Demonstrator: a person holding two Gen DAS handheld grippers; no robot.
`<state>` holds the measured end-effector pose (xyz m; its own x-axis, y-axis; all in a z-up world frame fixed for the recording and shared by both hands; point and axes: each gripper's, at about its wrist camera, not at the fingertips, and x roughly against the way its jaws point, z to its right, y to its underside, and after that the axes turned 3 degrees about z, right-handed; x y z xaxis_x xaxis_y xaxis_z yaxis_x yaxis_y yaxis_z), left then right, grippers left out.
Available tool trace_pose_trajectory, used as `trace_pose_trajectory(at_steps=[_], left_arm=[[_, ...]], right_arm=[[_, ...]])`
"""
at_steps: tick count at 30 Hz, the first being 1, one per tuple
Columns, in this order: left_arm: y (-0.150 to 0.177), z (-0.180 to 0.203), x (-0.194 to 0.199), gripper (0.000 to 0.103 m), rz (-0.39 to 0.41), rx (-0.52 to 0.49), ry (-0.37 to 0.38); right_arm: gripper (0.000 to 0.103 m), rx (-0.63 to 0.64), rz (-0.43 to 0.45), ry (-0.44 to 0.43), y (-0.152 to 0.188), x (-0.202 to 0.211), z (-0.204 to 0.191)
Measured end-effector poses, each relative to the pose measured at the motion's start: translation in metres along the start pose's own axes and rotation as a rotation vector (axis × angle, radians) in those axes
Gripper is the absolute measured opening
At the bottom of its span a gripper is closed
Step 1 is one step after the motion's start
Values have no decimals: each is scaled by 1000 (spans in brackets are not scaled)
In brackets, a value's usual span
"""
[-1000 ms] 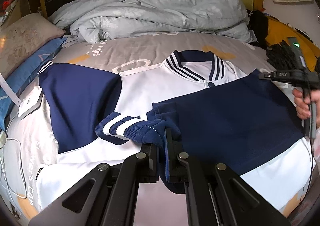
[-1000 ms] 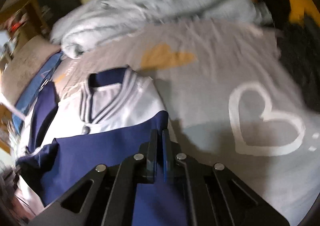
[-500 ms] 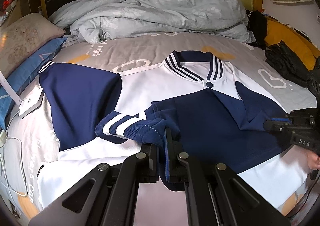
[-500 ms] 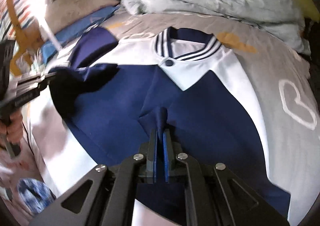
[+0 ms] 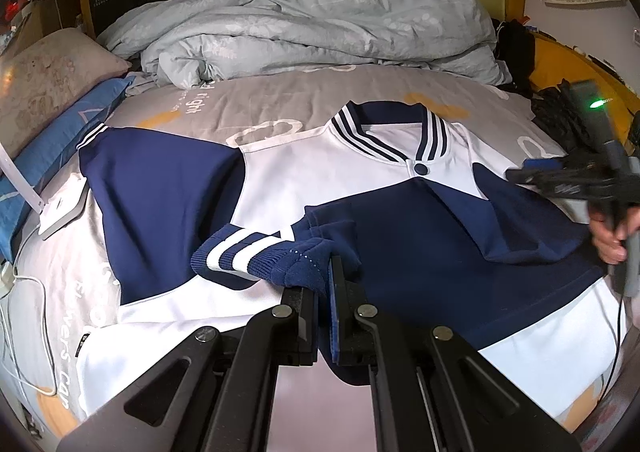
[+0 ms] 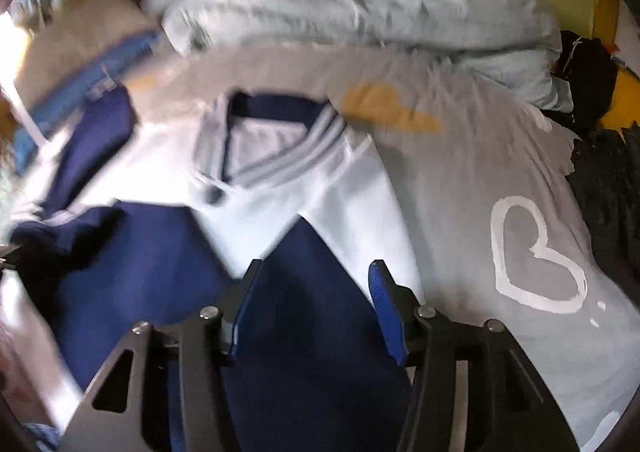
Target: Fold large clothes
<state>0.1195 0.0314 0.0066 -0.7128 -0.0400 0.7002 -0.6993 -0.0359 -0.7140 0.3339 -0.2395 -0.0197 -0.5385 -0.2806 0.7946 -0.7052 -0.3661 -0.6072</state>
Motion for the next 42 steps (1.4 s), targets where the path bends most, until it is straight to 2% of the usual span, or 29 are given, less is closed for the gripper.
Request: trace_pose_trajectory(at_steps=[3, 5, 6, 7, 9, 10, 13, 15, 19, 21, 24, 25, 26, 27, 28, 30, 31, 32, 33, 36, 38, 39, 40, 42], left_arm=[[0, -3, -3, 4, 1, 2, -14], [-1, -6, -7, 4, -2, 6, -26], [-1, -7, -9, 4, -5, 10, -31], [-2, -9, -10, 4, -8, 16, -33], [-1, -12, -12, 4, -12, 23, -34], [-1, -14, -13, 4, -12, 23, -35], [-1, -14, -13, 4, -8, 19, -38], [-1, -14, -12, 4, -2, 16, -36], [-5, -17, -12, 4, 15, 27, -35], [-8, -21, -14, 4, 23, 40, -31], [-11, -26, -17, 4, 20, 64, -42], [-11, -28, -18, 4, 17, 70, -41], [-11, -29, -20, 4, 12, 74, -42], [-11, -30, -21, 4, 9, 77, -47], [-11, -31, -21, 4, 5, 78, -54], [-10, -32, -22, 6, -4, 73, -76], [-9, -32, -21, 6, 0, 71, -78], [-8, -31, -21, 6, 2, 67, -80], [-8, -30, -22, 6, 0, 61, -82], [-6, -26, -23, 6, -3, 45, -85], [-5, -23, -22, 6, -2, 36, -86], [-5, -23, -22, 6, -1, 32, -86], [-4, -23, -21, 6, 1, 32, -85], [-5, -24, -20, 6, 1, 34, -82]], right_arm=[[53, 0, -124, -6, -1, -35, 1], [53, -9, -102, 15, -1, -39, 3], [48, -5, -102, 16, -1, -41, 3], [25, 2, -90, 25, -2, -41, 3], [1, 3, -70, 31, 0, -40, 4], [1, -9, -68, 37, 0, -40, 8], [1, -2, -24, 143, -4, -31, 8], [1, -46, 7, 183, -8, -23, 17], [1, -142, 39, 311, -17, -7, 59], [1, -191, 31, 352, -20, -4, 82], [0, -254, 0, 363, -17, -7, 114], [0, -248, -13, 448, -16, -12, 121], [0, -252, -36, 456, -14, -17, 131], [0, -271, -54, 419, -11, -19, 137], [2, -317, -62, 336, -7, -17, 145], [6, -341, 22, 202, 0, 3, 140], [31, -319, 46, 159, 1, 11, 133], [44, -276, 63, 110, 2, 20, 121], [52, -231, 69, 83, 3, 27, 108], [53, -82, 30, 54, 2, 32, 69], [70, 46, -8, 51, 4, 28, 37], [87, 81, -33, 66, 3, 20, 35], [91, 129, -81, 91, 6, 9, 27], [91, 184, -175, 101, 17, -7, 18]])
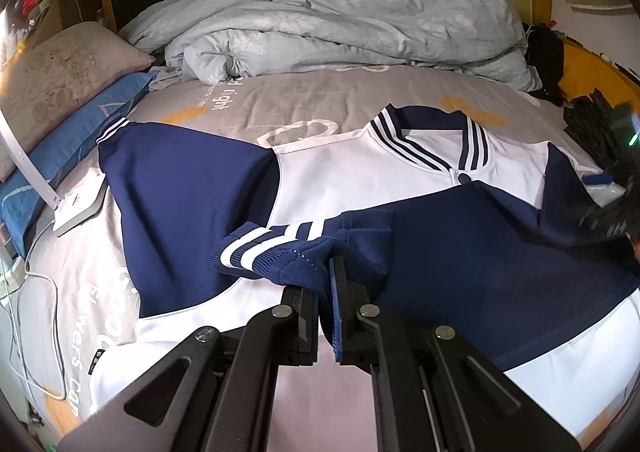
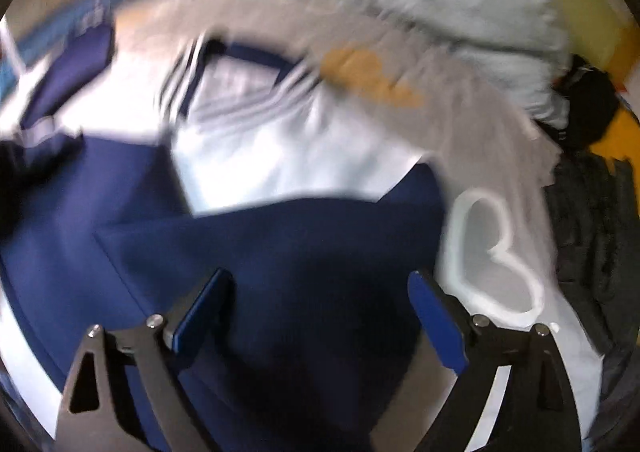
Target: Fold large clothes
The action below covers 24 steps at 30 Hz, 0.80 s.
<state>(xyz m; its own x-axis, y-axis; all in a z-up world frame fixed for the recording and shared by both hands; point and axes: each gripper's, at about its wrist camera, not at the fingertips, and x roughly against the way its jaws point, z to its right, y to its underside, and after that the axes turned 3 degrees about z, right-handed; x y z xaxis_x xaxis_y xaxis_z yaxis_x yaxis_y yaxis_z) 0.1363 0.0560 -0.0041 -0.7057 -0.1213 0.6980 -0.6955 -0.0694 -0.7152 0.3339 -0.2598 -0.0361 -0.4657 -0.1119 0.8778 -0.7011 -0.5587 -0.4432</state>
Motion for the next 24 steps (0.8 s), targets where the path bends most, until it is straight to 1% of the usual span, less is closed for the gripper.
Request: trace_pose_trajectory(at_steps=[1, 2, 3, 4, 5, 6, 8, 9, 11, 12, 16, 17, 20, 22, 24], left_arm=[[0, 0, 0, 6, -1, 1, 2], [0, -1, 0, 6, -2, 0, 3], [0, -1, -1, 6, -2, -1, 3], [0, -1, -1, 6, -3, -4, 3], [0, 0, -2, 6, -3, -6, 2], [0, 0, -2, 6, -2, -8, 1], [0, 0, -2, 6, 0, -9, 1], [0, 0, -2, 6, 1, -10, 0], [0, 0, -2, 6, 4, -7, 2], [0, -1, -2, 6, 4, -5, 2], [-1, -3, -2, 6, 11, 8, 5], [-2, -3, -2, 7, 11, 8, 6], [-1, -2, -4, 8, -2, 6, 0], [0, -1, -7, 8, -24, 1, -18], [2, -1, -10, 10, -37, -4, -13]], right_arm=[[91, -5, -35, 5, 5, -11, 0], [91, -58, -25, -10, 7, -14, 7], [72, -107, -12, -19, 8, -14, 15], [45, -157, -2, -14, 9, -16, 23], [29, -182, 18, 1, 9, -17, 29], [4, -195, 41, 12, 10, -17, 36], [3, -215, 46, -8, 12, -18, 42], [3, -218, 55, 2, 12, -16, 43], [3, -216, 81, 135, 12, -9, 47], [3, -243, 88, 165, 12, -5, 52], [3, -417, 80, 175, 18, -1, 99], [3, -451, 74, 166, 21, -1, 110], [3, -482, 46, 176, 29, -11, 123], [3, -493, 44, 169, 33, -14, 127], [3, -514, 45, 173, 35, -12, 131]])
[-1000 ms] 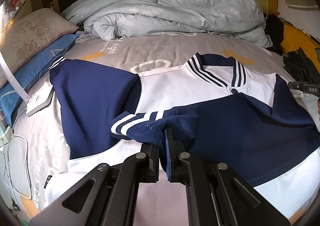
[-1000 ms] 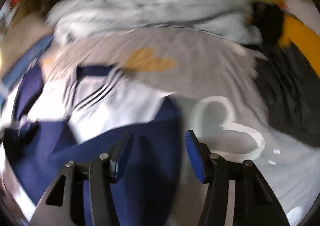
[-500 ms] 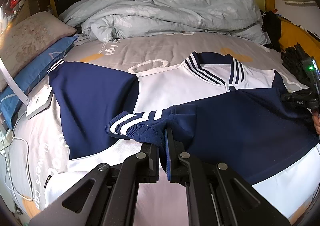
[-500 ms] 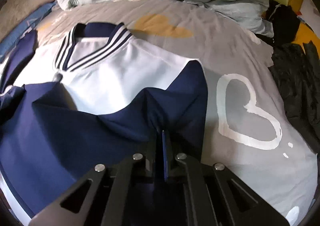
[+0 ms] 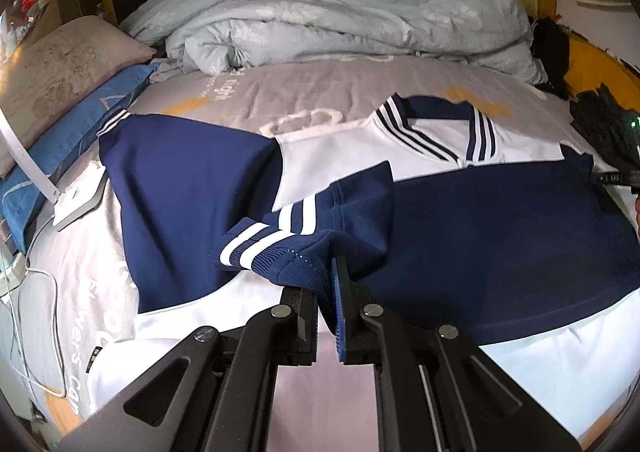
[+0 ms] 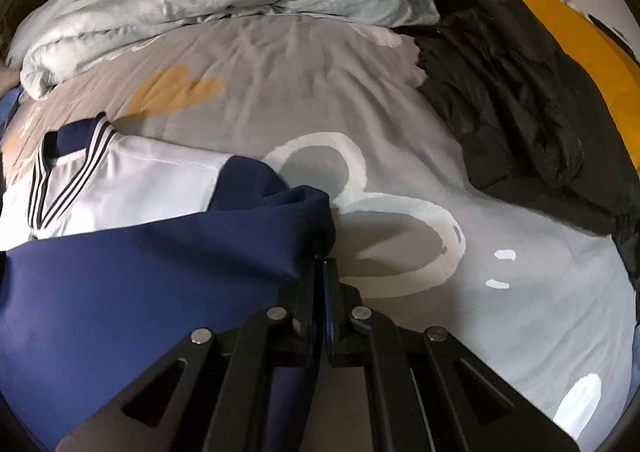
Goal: Fold large clothes
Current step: 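Open the left gripper and release the striped cuff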
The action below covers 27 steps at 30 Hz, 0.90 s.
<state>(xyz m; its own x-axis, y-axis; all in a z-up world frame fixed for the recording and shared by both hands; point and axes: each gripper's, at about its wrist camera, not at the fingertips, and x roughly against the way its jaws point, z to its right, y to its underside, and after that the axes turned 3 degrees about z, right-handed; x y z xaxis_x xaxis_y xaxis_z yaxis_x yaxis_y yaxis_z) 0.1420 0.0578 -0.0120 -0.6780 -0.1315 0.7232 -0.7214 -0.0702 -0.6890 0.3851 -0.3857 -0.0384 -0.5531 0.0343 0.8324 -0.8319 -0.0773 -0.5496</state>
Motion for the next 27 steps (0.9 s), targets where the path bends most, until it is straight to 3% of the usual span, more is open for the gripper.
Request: trace_pose_trajectory(at_steps=[4, 7, 9, 11, 12, 14, 17, 18, 20, 22, 25, 27], left_arm=[[0, -7, -6, 17, -18, 35, 45], [-1, -18, -9, 38, -52, 101, 115], [-1, -19, -11, 59, -84, 110, 172], [1, -18, -12, 72, -133, 110, 211], [1, -18, -9, 77, -133, 109, 194], [0, -17, -2, 80, -127, 90, 144], [-4, -16, 9, 80, -165, 66, 220], [-6, -20, 16, 81, -142, 85, 220], [-11, -28, 25, 84, -91, 99, 179], [-17, -37, 25, 86, -54, 98, 109], [-24, -51, 4, 87, -53, 90, 15], [-27, -57, -22, 87, -113, 56, 21]], right_arm=[[2, -17, 3, 60, 0, 3, -3], [0, -64, 19, 220, -2, 1, 12], [0, -135, 9, 166, -1, 1, 31], [0, -170, 43, 49, 5, 15, 40], [0, -157, 63, 8, 7, 24, 39], [1, -120, 92, -14, 12, 45, 30], [2, -101, 116, -93, 22, 78, 18], [7, -103, 118, -125, 26, 87, 15], [31, -84, 104, -169, 33, 99, 1], [47, -26, 85, -178, 41, 103, -17], [74, 81, 74, -85, 44, 92, -38], [75, 89, 44, -1, 43, 73, -40]])
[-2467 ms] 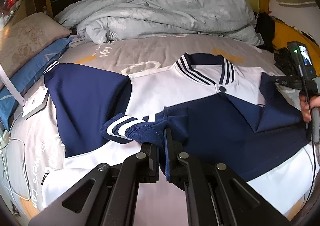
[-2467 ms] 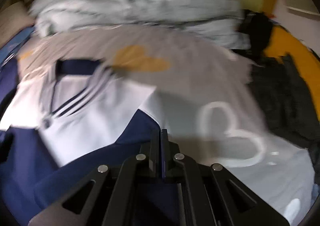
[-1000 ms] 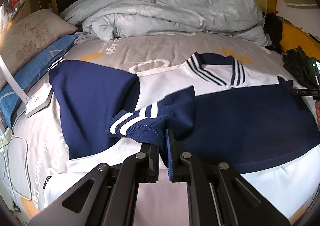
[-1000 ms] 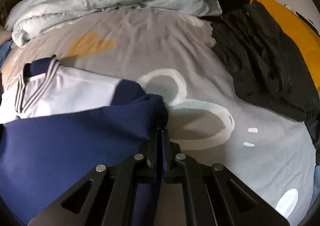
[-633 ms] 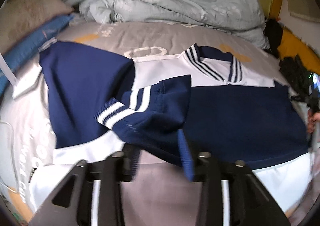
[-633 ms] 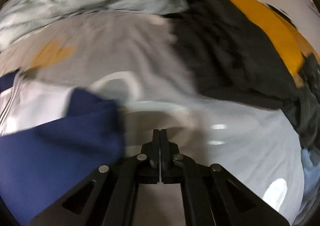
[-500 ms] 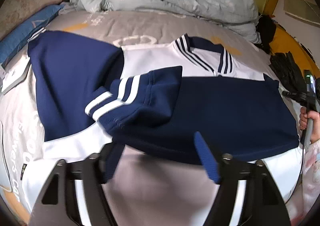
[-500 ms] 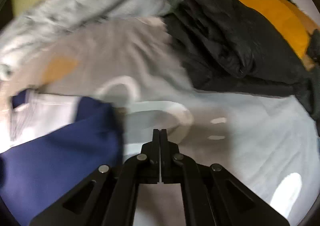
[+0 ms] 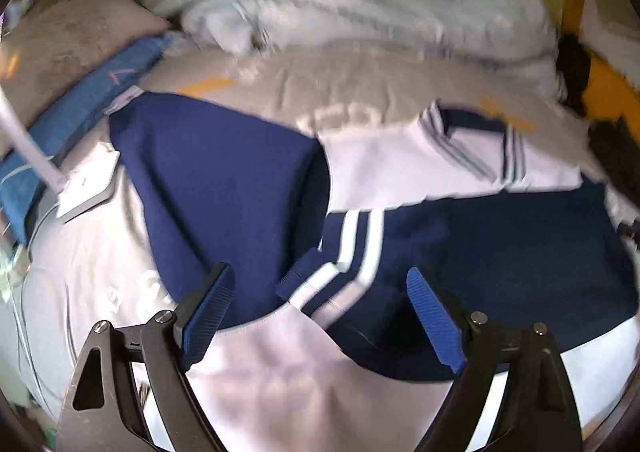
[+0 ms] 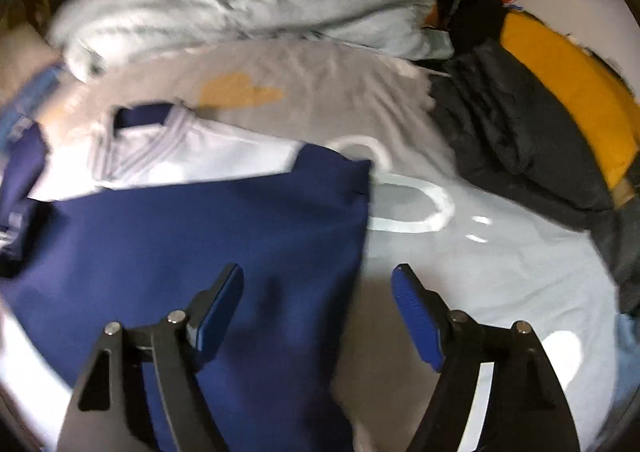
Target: Fold large clothes
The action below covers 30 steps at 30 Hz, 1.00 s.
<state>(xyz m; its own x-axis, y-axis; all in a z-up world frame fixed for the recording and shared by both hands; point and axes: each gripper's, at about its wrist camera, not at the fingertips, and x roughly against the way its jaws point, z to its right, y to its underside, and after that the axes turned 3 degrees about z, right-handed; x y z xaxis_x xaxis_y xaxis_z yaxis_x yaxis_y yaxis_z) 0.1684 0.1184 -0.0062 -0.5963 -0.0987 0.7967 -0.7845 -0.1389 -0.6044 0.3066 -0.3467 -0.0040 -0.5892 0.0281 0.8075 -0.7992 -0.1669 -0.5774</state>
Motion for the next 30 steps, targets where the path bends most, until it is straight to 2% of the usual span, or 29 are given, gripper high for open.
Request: trace_pose_trajectory(at_steps=[4, 5, 6, 7, 8, 9, 10, 11, 12, 16, 18, 20, 22, 25, 26, 27, 28, 30], left_arm=[[-5, -6, -47, 86, -126, 38, 132], [-4, -3, -53, 84, -138, 43, 150], [-3, -1, -58, 74, -144, 44, 156], [-3, 1, -62, 65, -145, 39, 168], [-2, 5, -64, 54, -146, 34, 179], [-4, 7, -64, 40, -133, 22, 175], [-7, 9, -62, 35, -116, 11, 165], [-9, 12, -59, 28, -94, 0, 138], [-14, 14, -54, 24, -53, -13, 96], [-39, 24, -18, 23, 165, -59, 2], [-48, 31, -7, 25, 223, -91, -68], [-54, 38, -12, 26, 194, -132, -130], [-51, 41, -30, 28, 119, -167, -176], [-39, 37, -61, 34, 4, -168, -202], [-37, 36, -68, 40, -21, -166, -208], [-33, 35, -75, 52, -47, -164, -220], [-32, 31, -81, 58, -70, -160, -236], [-32, 23, -77, 61, -57, -137, -208]], right_arm=[[75, -87, -116, -29, 2, -42, 29], [75, -113, -125, -81, 3, -50, 38], [74, -117, -126, -118, 2, -53, 42], [65, -109, -120, -136, 1, -53, 46], [42, -102, -106, -142, -1, -52, 48], [32, -100, -85, -147, -3, -51, 51], [14, -104, -78, -150, -4, -51, 52], [5, -117, -72, -151, -4, -52, 52], [5, -135, -70, -152, -3, -54, 53], [3, -86, -51, -91, -2, -50, 44], [3, -62, -49, -58, -4, -51, 37], [3, -50, -48, -26, -4, -52, 33], [3, -46, -47, -6, -5, -53, 31], [3, -29, -45, 12, -4, -52, 29], [3, -22, -44, 16, -4, -52, 29], [4, -23, -45, 18, -4, -52, 29], [4, -32, -55, 28, -4, -51, 30], [6, -45, -51, 28, -4, -43, 30]])
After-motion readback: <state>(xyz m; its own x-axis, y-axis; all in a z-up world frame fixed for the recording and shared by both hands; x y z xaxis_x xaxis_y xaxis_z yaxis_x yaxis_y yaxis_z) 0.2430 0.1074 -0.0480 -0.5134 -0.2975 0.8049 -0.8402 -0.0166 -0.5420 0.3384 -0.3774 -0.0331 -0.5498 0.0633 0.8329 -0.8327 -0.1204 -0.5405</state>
